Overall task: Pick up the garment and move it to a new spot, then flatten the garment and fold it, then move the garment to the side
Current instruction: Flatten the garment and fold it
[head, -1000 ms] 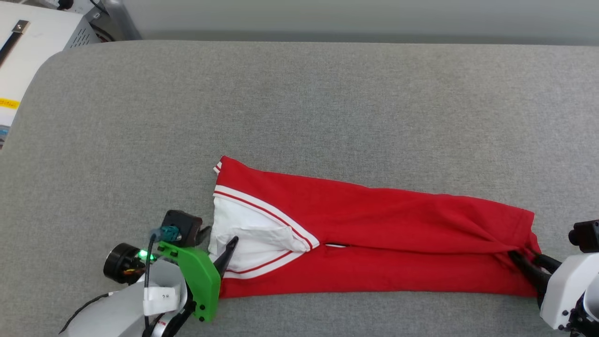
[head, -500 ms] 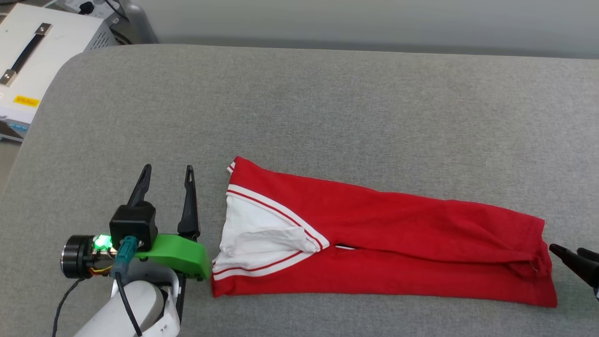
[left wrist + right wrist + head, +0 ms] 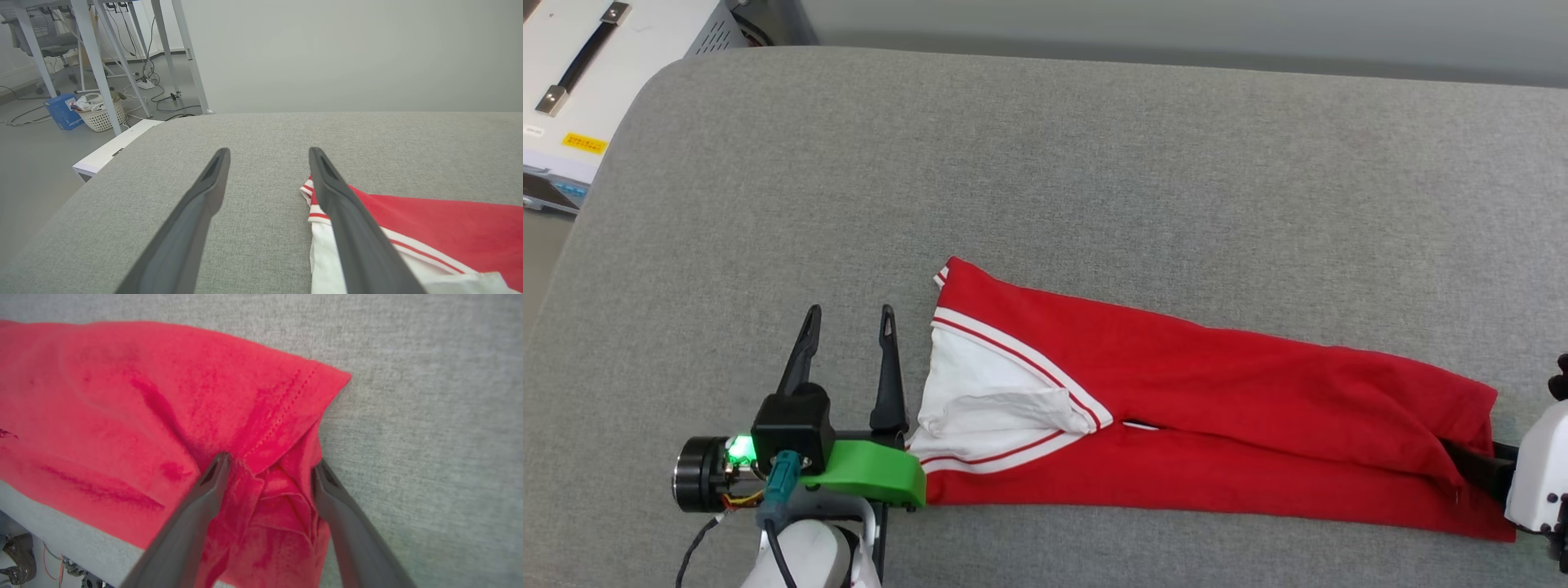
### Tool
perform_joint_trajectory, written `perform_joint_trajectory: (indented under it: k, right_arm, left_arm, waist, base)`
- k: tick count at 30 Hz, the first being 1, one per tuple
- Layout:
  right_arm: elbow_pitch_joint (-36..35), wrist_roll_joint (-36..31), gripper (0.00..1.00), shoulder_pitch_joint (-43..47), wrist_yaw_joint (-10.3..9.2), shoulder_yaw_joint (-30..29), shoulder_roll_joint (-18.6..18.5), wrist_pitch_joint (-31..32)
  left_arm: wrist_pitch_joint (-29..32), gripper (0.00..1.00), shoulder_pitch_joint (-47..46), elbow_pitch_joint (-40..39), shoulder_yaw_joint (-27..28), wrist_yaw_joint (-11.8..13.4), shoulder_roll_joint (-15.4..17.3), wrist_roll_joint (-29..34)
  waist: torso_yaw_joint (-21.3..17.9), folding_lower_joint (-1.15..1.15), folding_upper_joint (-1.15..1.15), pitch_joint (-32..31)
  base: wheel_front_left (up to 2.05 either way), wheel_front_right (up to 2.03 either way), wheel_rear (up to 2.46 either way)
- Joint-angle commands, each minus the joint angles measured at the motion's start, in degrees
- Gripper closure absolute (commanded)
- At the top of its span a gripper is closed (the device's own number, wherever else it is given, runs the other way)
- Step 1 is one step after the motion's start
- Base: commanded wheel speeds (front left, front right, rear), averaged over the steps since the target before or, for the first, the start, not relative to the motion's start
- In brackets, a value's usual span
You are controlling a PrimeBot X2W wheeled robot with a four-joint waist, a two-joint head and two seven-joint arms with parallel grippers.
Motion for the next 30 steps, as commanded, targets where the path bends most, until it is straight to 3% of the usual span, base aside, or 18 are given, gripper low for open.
perform_joint_trajectory:
  k: [1,2,3,4,13,22,26,30]
  right_arm:
    - [1.3,0.2,0.00,0.6,0.05,3.2,2.7,0.5]
    - [1.6,0.3,0.14,0.4,0.05,3.7,2.7,0.2]
    - [1.9,0.6,0.66,0.2,0.05,4.2,2.7,-0.3]
    - [2.1,0.8,1.00,0.0,0.05,4.5,2.7,-0.8]
    - [4.7,3.9,1.00,-1.4,0.05,2.9,-1.6,-5.8]
    - [7.5,4.4,1.00,-0.2,0.05,-1.6,-10.4,-6.1]
    - [6.5,5.0,1.00,0.3,0.05,-2.4,-11.4,-5.2]
    - [0.9,5.3,1.00,1.0,0.05,-1.3,-11.2,-3.3]
  left_arm:
    - [-0.3,0.00,1.4,0.3,1.1,-0.9,-1.3,1.3]
    - [-0.3,0.00,1.7,0.4,1.7,-1.4,-2.0,1.9]
    - [-0.3,0.00,2.1,0.5,2.6,-2.0,-2.8,2.6]
    - [-0.3,0.00,2.5,0.6,3.3,-2.5,-3.3,3.2]
    - [-0.3,0.00,5.1,1.7,8.4,-7.7,-7.1,7.9]
    - [-0.3,0.00,7.0,2.1,12.2,-11.7,-9.2,10.8]
    - [-0.3,0.00,7.9,2.4,13.6,-12.7,-10.0,11.8]
    - [-0.3,0.00,8.5,2.8,14.7,-13.5,-10.6,12.8]
  waist:
    - [-0.3,0.00,0.00,-0.1]
    - [-0.4,0.00,0.00,-0.2]
    - [-0.6,0.00,0.00,-0.5]
    - [-0.7,0.00,0.00,-0.7]
    - [-1.3,0.00,0.00,-3.2]
    - [-1.4,0.00,0.00,-5.3]
    - [-1.8,0.00,0.00,-5.9]
    - [-2.0,0.00,0.00,-6.4]
  base:
    - [0.00,0.00,0.00]
    - [0.00,0.00,0.00]
    - [0.00,0.00,0.00]
    - [0.00,0.00,0.00]
    - [0.00,0.00,0.00]
    - [0.00,0.00,0.00]
    - [0.00,0.00,0.00]
    - [0.00,0.00,0.00]
